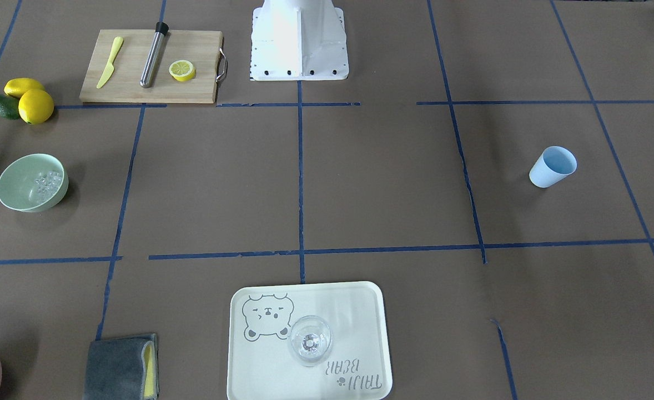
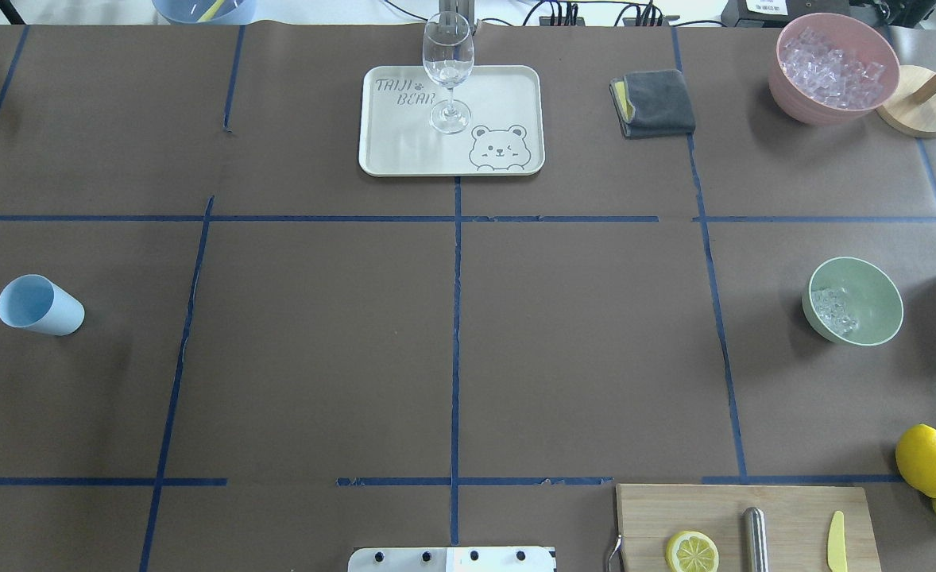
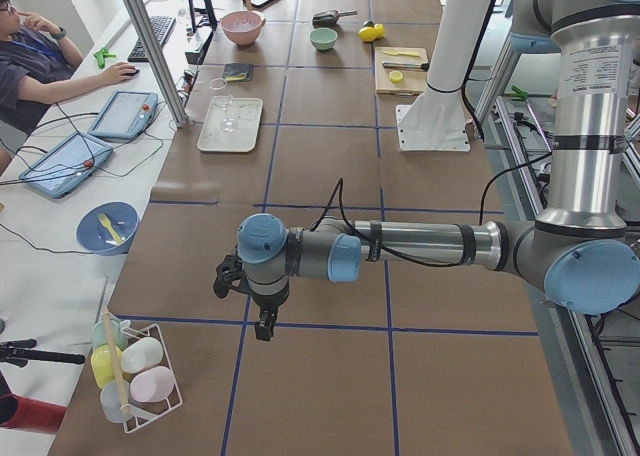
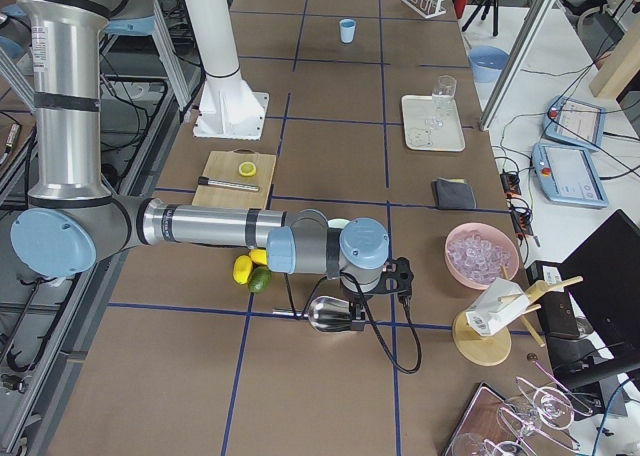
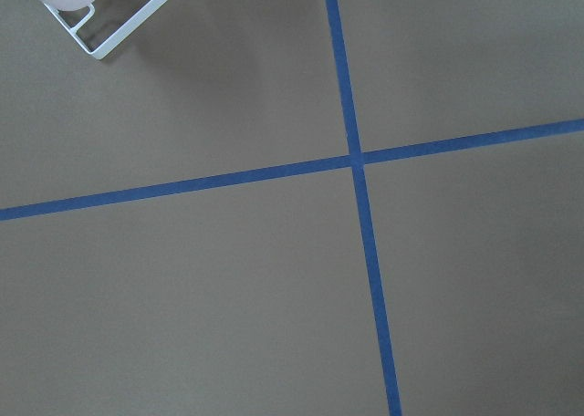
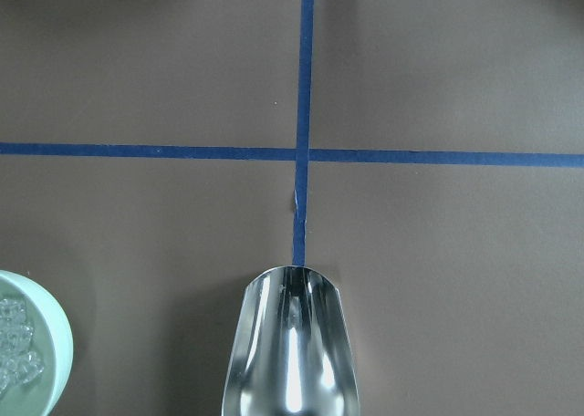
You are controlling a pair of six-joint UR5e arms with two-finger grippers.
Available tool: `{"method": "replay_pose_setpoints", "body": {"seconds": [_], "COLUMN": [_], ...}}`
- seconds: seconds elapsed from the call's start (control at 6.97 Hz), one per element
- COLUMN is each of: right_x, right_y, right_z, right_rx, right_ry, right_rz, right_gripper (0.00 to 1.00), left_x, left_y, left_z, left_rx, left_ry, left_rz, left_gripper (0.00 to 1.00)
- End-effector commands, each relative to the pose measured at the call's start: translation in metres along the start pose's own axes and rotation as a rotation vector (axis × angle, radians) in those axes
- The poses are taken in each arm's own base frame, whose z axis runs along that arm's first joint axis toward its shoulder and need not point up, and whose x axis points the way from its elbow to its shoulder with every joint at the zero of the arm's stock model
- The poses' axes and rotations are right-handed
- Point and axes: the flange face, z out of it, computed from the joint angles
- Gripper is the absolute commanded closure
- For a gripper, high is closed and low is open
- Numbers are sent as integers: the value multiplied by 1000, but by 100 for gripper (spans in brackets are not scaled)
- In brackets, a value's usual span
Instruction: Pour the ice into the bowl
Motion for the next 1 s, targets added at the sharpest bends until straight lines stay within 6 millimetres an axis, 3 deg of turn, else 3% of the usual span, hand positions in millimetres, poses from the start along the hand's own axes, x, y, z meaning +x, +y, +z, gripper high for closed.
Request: {"method": "replay_pose_setpoints", "body": {"seconds": [0.0,0.86], "right_x": [-1,0], "right_y": [-1,-1], "right_z": [0,0], "right_rx": [1,0], "right_ry": [-1,-1], "right_rz": [-1,0], "right_gripper": [0,0], "left_x": [0,-2], "left_y": [-1,-1], "left_z": [0,2], "left_rx": [1,9], "left_ry": [0,0], "left_rz": [-1,5], "left_gripper": [0,0]}}
